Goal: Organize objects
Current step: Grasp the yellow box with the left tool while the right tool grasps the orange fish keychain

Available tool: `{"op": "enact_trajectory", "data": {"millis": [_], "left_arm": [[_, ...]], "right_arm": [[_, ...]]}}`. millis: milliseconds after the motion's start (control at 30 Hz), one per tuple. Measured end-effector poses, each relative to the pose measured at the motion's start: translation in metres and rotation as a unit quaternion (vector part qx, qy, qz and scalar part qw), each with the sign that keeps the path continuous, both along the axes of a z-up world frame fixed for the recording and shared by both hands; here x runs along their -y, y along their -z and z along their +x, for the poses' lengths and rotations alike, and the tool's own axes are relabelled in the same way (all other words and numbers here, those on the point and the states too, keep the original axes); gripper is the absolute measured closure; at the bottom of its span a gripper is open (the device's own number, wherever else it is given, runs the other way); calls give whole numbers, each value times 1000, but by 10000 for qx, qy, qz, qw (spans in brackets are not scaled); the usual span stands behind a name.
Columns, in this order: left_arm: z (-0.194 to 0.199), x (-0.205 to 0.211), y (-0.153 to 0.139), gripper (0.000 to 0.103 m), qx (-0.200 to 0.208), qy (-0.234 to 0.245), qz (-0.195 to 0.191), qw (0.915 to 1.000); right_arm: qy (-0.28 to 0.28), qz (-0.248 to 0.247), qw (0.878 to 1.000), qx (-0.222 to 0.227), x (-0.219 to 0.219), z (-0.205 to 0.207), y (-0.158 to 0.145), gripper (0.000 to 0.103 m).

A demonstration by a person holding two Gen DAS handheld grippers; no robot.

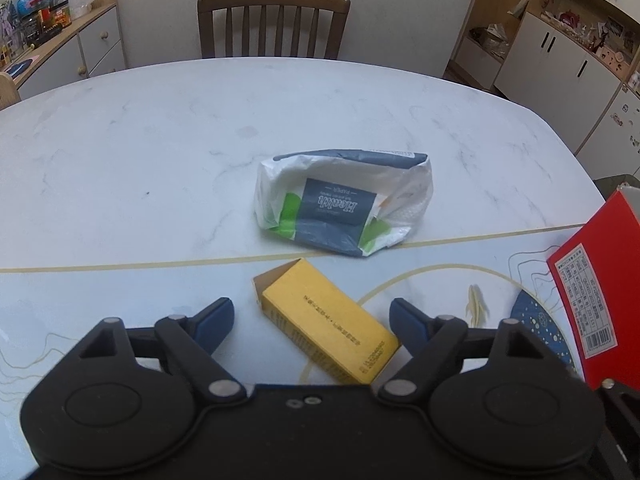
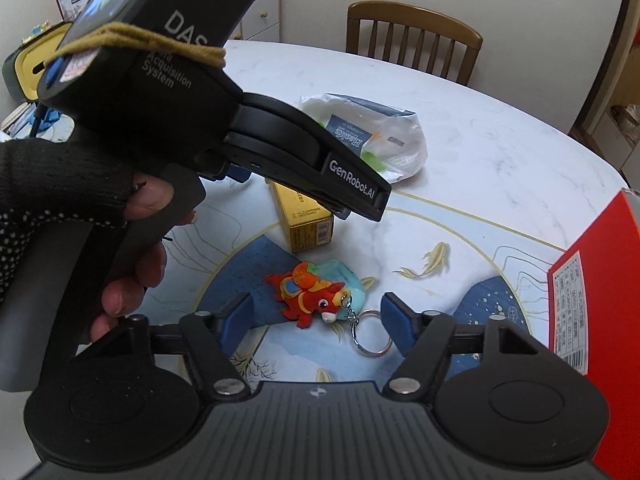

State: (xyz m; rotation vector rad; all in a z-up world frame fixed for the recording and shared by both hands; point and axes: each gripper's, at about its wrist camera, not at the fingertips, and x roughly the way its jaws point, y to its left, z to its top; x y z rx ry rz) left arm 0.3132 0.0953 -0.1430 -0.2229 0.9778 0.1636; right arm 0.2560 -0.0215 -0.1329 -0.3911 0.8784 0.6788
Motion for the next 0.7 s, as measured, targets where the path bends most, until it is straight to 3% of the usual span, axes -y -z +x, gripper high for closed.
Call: {"op": "enact_trajectory", "data": {"millis": [533,700], "left_arm": [[-5,2,-1,67,-8,94,-62,9999],[-6,0,0,73,5,109,-80,9999]], "right_arm": [[-148,-149,9995,257,-6,-1,2,70],[-134,-152,9993,326,-5,-4,0,77]]}}
